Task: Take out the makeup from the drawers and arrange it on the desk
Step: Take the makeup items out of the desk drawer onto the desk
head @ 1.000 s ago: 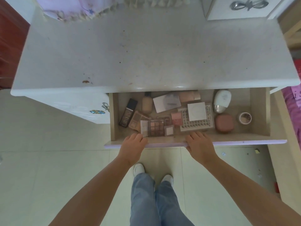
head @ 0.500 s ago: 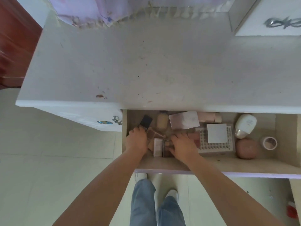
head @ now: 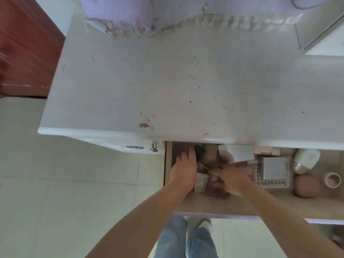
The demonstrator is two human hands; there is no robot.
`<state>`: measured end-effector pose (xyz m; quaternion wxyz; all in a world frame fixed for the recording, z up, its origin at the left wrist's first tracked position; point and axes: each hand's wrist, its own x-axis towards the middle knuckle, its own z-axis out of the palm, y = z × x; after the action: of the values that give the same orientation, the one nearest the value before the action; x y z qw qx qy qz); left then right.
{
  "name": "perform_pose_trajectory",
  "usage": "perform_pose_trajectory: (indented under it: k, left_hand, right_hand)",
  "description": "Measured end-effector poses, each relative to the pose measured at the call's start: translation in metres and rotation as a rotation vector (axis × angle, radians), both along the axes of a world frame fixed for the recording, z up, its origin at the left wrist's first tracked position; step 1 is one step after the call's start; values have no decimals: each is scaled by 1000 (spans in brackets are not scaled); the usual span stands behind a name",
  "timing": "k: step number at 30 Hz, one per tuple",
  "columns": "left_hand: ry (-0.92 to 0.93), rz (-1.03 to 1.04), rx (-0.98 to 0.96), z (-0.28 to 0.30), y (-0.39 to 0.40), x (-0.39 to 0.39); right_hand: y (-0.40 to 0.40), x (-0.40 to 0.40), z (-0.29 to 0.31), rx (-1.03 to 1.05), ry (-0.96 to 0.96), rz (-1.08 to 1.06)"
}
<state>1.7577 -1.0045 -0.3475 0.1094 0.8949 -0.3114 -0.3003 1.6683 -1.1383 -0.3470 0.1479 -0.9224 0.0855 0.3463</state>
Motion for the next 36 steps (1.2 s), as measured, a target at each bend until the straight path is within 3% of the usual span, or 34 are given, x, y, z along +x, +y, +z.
perform_pose_trajectory:
  k: [6, 10, 15, 20, 24, 31, 36]
  left_hand:
    - [96, -5, -293, 54, 46, 2]
    - [-128, 112, -411, 93, 70, 46]
    - [-387, 292, -264, 113, 91, 135]
    - [-443, 450, -45, 108, 126, 199]
    - [-448, 491, 82, 98, 150, 227]
    - [-461, 563, 24, 87, 161, 242]
    - [-463, 565, 28, 84, 164, 238]
  right_hand:
    - [6, 19, 62, 61, 45, -74]
    - [15, 63, 110, 148, -227, -123]
    - [42, 165, 133, 264, -413, -101]
    - [80, 242, 125, 494, -403, -233]
    - [104, 279, 109, 465, -475, -188]
    - [140, 291, 76, 323, -660, -112]
    - [151, 279, 73, 335, -839, -131]
